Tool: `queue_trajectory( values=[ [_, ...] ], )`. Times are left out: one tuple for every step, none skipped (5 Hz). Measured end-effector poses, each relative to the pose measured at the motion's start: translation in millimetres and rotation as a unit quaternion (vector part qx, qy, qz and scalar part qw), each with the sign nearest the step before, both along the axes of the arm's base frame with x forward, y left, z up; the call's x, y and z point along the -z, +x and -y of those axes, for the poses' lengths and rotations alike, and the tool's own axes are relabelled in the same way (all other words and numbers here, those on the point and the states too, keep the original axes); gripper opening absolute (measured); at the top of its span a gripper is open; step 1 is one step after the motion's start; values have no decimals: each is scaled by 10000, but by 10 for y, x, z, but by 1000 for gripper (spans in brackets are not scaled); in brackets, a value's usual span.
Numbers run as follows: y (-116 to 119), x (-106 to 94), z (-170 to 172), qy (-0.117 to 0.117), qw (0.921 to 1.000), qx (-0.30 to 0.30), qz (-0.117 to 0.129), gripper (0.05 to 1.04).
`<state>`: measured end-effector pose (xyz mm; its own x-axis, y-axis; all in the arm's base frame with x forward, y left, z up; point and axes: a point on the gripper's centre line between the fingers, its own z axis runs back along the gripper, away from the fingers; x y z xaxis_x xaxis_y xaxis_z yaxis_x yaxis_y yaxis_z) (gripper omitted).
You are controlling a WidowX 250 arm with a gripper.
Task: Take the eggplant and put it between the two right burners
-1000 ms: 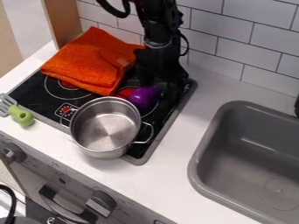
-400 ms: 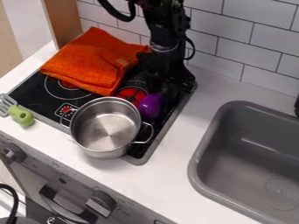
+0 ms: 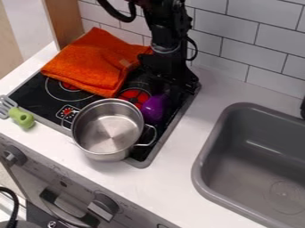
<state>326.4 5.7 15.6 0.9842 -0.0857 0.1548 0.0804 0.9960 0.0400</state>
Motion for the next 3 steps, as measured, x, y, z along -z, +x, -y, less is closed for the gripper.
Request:
queue_trajectory(
  values=[
    [-97, -59, -49, -33, 9997, -113, -207, 499],
    [-83, -268, -111, -158, 9993, -325, -96, 499],
    [-74, -313, -111, -179, 9987, -461, -94, 499]
  ],
)
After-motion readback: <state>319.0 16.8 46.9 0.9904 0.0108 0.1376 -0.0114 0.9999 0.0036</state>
